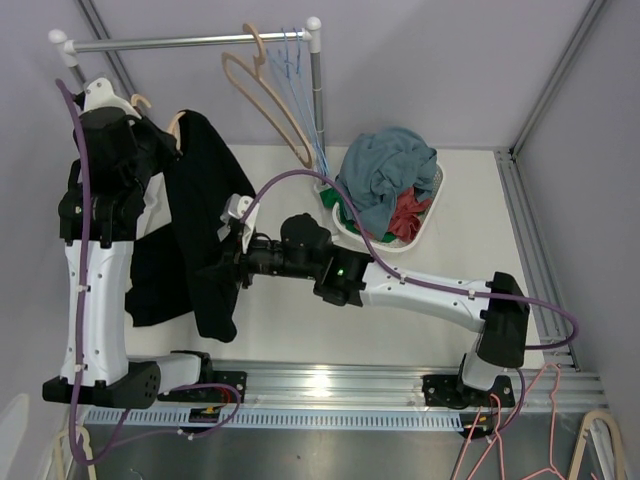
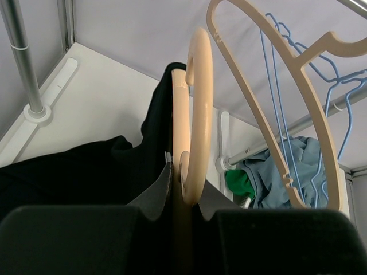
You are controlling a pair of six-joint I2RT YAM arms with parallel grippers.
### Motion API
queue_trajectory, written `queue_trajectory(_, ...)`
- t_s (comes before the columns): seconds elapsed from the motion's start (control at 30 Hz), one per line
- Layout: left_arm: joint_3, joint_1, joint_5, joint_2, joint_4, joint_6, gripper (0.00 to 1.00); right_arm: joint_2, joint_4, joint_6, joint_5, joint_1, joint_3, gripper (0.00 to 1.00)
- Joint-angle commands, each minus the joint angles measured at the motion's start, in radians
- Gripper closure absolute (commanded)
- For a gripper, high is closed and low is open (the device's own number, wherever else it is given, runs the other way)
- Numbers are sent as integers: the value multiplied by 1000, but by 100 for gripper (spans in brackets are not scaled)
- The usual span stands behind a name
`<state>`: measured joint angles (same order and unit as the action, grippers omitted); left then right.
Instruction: Remove the t-shirt from the hanger
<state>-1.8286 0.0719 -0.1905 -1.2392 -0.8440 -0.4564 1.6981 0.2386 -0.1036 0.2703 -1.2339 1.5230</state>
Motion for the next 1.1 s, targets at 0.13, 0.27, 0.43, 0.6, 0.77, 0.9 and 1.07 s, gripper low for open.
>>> queue_trajectory(0.13, -23, 20, -33, 1, 83, -7, 100, -59, 28, 13, -68, -58, -16, 100)
queue_trajectory(0.27, -58, 19, -56, -63, 100, 13, 100, -172, -18, 27, -114, -169, -135, 100)
queue_trajectory(0.43, -142, 20, -63, -141, 99, 21, 99, -222, -94, 4, -141, -275, -211, 100)
queue_trajectory(0.6, -199, 20, -53, -189, 97, 25, 99, -213, -107, -39, -141, -302, -274, 100)
queue_trajectory(0.77, -305, 20, 48, -178, 8, 35, 99, -209, -142, -88, -301, -267, -343, 100)
queue_trajectory(0.9, -345, 20, 157, -112, -107, 42, 99, -206, -163, -162, -290, -124, -380, 100)
queue_trajectory(1.07, -336, 20, 242, 32, -197, 71, 99, -210, -194, -232, -283, 71, -396, 100)
